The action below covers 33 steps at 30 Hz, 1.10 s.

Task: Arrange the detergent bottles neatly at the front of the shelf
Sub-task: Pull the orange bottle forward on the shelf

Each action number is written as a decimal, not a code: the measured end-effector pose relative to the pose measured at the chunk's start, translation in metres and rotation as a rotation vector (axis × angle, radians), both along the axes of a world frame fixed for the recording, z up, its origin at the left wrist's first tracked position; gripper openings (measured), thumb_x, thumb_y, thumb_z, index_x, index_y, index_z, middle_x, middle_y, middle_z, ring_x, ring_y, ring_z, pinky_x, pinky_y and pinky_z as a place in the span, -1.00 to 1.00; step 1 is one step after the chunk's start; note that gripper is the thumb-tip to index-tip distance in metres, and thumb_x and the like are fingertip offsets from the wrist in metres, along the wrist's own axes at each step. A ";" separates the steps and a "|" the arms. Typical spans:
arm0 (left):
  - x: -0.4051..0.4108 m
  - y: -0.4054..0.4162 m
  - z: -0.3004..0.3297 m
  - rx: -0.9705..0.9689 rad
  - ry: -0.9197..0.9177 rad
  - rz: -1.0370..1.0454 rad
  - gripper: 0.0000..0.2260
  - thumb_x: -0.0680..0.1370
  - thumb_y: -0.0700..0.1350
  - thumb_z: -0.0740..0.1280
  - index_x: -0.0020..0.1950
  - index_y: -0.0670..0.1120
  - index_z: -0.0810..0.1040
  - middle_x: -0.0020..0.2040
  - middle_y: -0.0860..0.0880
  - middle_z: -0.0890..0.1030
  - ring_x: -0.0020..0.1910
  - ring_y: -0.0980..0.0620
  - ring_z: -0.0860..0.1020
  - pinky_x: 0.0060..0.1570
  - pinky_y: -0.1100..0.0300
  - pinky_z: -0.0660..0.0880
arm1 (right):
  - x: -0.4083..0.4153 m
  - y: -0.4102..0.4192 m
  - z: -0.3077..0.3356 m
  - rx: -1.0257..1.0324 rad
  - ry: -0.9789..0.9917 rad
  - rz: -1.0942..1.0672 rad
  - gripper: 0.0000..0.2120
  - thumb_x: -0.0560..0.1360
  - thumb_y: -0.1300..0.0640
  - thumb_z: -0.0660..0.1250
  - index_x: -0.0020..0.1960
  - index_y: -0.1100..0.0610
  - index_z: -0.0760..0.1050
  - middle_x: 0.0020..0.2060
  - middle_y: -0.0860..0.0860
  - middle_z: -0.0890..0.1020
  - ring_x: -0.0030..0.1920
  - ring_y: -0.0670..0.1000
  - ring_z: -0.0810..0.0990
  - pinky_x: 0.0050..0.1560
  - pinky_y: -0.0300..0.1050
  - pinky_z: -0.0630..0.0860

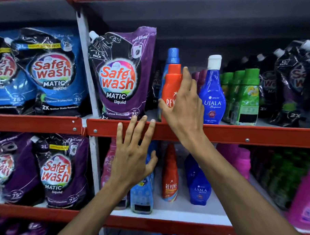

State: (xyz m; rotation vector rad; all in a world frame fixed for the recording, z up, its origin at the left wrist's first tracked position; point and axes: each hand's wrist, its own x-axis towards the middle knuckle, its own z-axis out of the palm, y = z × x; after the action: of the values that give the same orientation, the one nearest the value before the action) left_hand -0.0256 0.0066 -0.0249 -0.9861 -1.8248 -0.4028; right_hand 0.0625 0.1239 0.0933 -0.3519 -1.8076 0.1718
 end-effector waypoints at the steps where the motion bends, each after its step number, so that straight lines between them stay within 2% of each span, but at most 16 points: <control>1: -0.001 0.001 0.000 0.012 0.011 0.003 -0.20 0.44 0.06 0.39 0.63 -0.07 0.15 0.61 -0.14 0.24 0.63 -0.17 0.11 0.53 -0.35 0.11 | 0.003 0.000 0.000 0.001 0.042 0.027 -0.13 0.43 -0.02 0.45 0.57 0.15 0.07 0.37 0.13 0.41 0.16 0.21 0.59 0.00 0.06 0.54; 3: -0.001 0.002 -0.001 0.013 0.011 0.001 -0.20 0.45 0.06 0.38 0.63 -0.07 0.14 0.61 -0.15 0.24 0.63 -0.18 0.10 0.54 -0.34 0.10 | 0.011 -0.003 0.000 0.007 0.156 0.069 -0.14 0.40 -0.03 0.47 0.56 0.16 0.13 0.36 0.11 0.43 0.19 0.13 0.58 0.04 0.00 0.54; 6: -0.001 0.004 -0.003 0.036 0.013 -0.022 -0.20 0.45 0.05 0.38 0.62 -0.08 0.15 0.61 -0.16 0.23 0.63 -0.18 0.10 0.54 -0.34 0.10 | 0.033 -0.008 -0.003 0.010 0.302 0.131 -0.14 0.39 -0.05 0.50 0.54 0.19 0.18 0.36 0.09 0.45 0.24 -0.05 0.49 0.12 -0.42 0.37; 7: -0.002 0.006 -0.003 0.048 0.015 -0.029 -0.20 0.45 0.05 0.38 0.62 -0.09 0.16 0.61 -0.16 0.24 0.63 -0.18 0.10 0.54 -0.34 0.10 | 0.042 -0.011 -0.007 0.009 0.330 0.150 -0.15 0.40 -0.05 0.50 0.53 0.20 0.19 0.36 0.09 0.45 0.26 -0.06 0.47 0.15 -0.49 0.31; 8: -0.002 0.007 -0.003 0.059 0.015 -0.035 -0.20 0.44 0.04 0.39 0.62 -0.09 0.17 0.61 -0.17 0.24 0.62 -0.19 0.11 0.54 -0.34 0.10 | 0.051 -0.013 -0.013 0.006 0.342 0.169 -0.15 0.40 -0.05 0.51 0.53 0.22 0.20 0.37 0.09 0.45 0.29 -0.06 0.46 0.20 -0.48 0.32; 10: -0.003 0.008 -0.004 0.082 0.022 -0.045 -0.19 0.42 0.02 0.41 0.61 -0.09 0.18 0.60 -0.17 0.26 0.62 -0.20 0.11 0.55 -0.32 0.09 | 0.067 -0.017 -0.031 -0.008 0.333 0.203 -0.16 0.41 -0.06 0.52 0.52 0.23 0.21 0.37 0.09 0.45 0.33 -0.01 0.46 0.29 -0.25 0.43; 12: -0.004 0.009 -0.005 0.093 0.024 -0.050 -0.18 0.40 0.00 0.43 0.61 -0.10 0.19 0.59 -0.18 0.27 0.62 -0.20 0.12 0.56 -0.31 0.09 | 0.078 -0.018 -0.058 -0.035 0.294 0.231 -0.15 0.40 -0.04 0.56 0.51 0.22 0.24 0.36 0.08 0.46 0.34 0.00 0.47 0.29 -0.09 0.47; 14: -0.005 0.010 -0.005 0.095 0.032 -0.052 -0.16 0.38 -0.03 0.45 0.61 -0.10 0.19 0.58 -0.18 0.28 0.61 -0.21 0.13 0.57 -0.31 0.08 | 0.083 -0.018 -0.090 -0.080 0.236 0.250 -0.14 0.37 -0.04 0.59 0.51 0.18 0.25 0.33 0.06 0.47 0.29 0.02 0.51 0.24 -0.01 0.51; 20: -0.004 0.010 -0.004 0.093 0.048 -0.040 -0.13 0.36 -0.10 0.48 0.61 -0.10 0.18 0.57 -0.19 0.29 0.60 -0.23 0.14 0.57 -0.31 0.06 | 0.065 -0.001 -0.186 -0.317 0.022 0.276 -0.17 0.33 -0.08 0.59 0.48 0.03 0.28 0.31 -0.07 0.46 0.26 0.01 0.53 0.20 0.08 0.55; 23: -0.002 0.010 -0.003 0.097 0.043 -0.044 -0.14 0.36 -0.11 0.47 0.61 -0.10 0.18 0.57 -0.19 0.29 0.60 -0.23 0.14 0.58 -0.29 0.05 | 0.048 0.010 -0.220 -0.426 -0.074 0.294 -0.21 0.32 -0.09 0.57 0.44 -0.03 0.27 0.24 -0.15 0.43 0.20 -0.03 0.54 0.15 0.04 0.59; 25: -0.002 0.010 -0.003 0.102 0.039 -0.046 -0.14 0.36 -0.11 0.47 0.61 -0.10 0.18 0.57 -0.19 0.29 0.60 -0.23 0.14 0.59 -0.28 0.05 | 0.037 0.015 -0.236 -0.445 -0.131 0.275 -0.22 0.31 -0.12 0.57 0.41 0.00 0.28 0.20 -0.17 0.40 0.17 -0.04 0.53 0.12 -0.02 0.58; 28: 0.000 0.009 -0.003 0.096 0.035 -0.037 -0.14 0.37 -0.10 0.47 0.61 -0.10 0.17 0.57 -0.19 0.29 0.60 -0.22 0.13 0.59 -0.27 0.04 | 0.024 0.020 -0.253 -0.459 -0.193 0.242 -0.24 0.29 -0.12 0.58 0.35 0.05 0.30 0.15 -0.14 0.42 0.11 0.01 0.55 0.02 -0.09 0.54; 33: 0.001 0.009 -0.003 0.098 0.027 -0.025 -0.15 0.38 -0.09 0.46 0.61 -0.10 0.17 0.58 -0.19 0.28 0.60 -0.22 0.14 0.58 -0.28 0.05 | 0.011 0.023 -0.263 -0.475 -0.288 0.187 -0.24 0.27 -0.10 0.59 0.33 0.03 0.30 0.19 -0.02 0.50 0.10 0.07 0.57 -0.03 -0.07 0.51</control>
State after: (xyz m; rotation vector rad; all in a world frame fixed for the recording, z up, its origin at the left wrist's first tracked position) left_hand -0.0247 0.0161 -0.0275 -0.9431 -1.7528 -0.4873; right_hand 0.0736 0.1468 -0.1700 -0.5629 -2.0755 0.7196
